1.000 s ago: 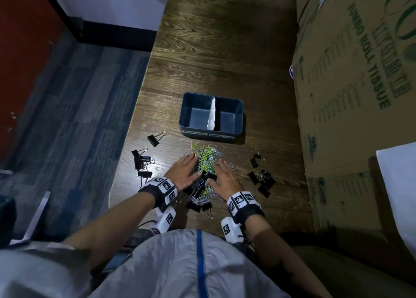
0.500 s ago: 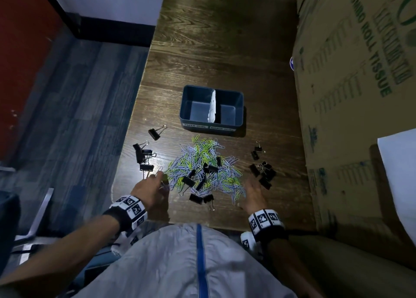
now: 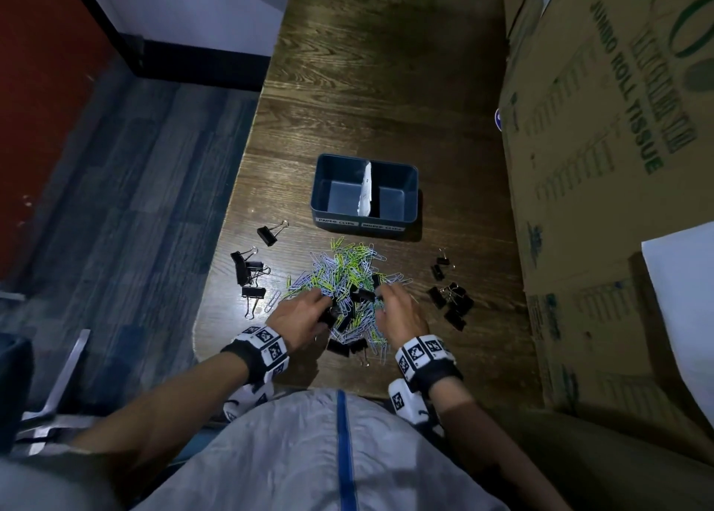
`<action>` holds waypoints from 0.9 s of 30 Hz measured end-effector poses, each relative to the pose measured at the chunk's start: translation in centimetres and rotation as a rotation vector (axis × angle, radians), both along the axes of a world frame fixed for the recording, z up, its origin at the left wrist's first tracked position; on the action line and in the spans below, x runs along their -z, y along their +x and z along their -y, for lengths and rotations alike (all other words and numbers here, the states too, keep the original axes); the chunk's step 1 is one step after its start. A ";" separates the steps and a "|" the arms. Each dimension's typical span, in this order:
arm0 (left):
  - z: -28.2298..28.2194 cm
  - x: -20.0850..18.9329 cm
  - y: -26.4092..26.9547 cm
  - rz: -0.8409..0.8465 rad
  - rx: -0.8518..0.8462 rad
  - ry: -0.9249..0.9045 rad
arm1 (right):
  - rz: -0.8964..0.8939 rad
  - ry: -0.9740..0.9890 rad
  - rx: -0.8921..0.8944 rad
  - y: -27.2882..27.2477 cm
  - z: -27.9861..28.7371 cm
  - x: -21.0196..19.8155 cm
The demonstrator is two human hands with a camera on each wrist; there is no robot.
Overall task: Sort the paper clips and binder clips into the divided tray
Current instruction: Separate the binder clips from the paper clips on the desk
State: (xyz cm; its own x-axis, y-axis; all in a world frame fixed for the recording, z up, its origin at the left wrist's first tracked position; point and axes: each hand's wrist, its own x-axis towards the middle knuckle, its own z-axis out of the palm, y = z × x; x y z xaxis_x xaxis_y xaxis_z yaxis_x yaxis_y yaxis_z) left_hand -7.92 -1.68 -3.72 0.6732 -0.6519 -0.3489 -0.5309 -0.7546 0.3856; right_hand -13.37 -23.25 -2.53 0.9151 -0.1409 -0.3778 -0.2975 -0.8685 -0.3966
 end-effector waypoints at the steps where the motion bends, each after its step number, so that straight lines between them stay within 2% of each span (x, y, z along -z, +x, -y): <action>1: 0.4 0.1 0.0 -0.004 0.017 0.017 | 0.001 0.018 -0.038 0.5 -0.4 0.0; 4: 1.5 0.3 0.0 -0.013 0.040 0.074 | -0.007 -0.021 -0.133 1.6 -1.4 -0.2; 9: 2.9 0.1 -0.2 -0.008 0.047 0.167 | -0.025 -0.077 -0.093 2.2 -1.9 -0.1; 15: 2.8 0.3 -0.1 -0.024 -0.025 0.095 | 0.010 -0.060 -0.041 1.9 -1.3 0.1; 22: 1.3 -1.0 1.5 -0.094 -0.270 -0.165 | 0.096 0.092 0.069 2.0 0.2 -0.4; 27: -1.0 -1.9 5.8 -0.015 -0.437 -0.174 | 0.054 0.323 0.275 2.5 3.2 -0.6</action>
State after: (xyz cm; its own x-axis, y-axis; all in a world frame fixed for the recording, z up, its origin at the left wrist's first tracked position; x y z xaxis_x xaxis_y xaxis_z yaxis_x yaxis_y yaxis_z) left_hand -2.08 -0.72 -1.78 0.8933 -0.3582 -0.2714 -0.1711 -0.8295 0.5316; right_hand -10.84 -26.41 -1.88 0.8798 -0.2647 -0.3947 -0.4717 -0.5887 -0.6565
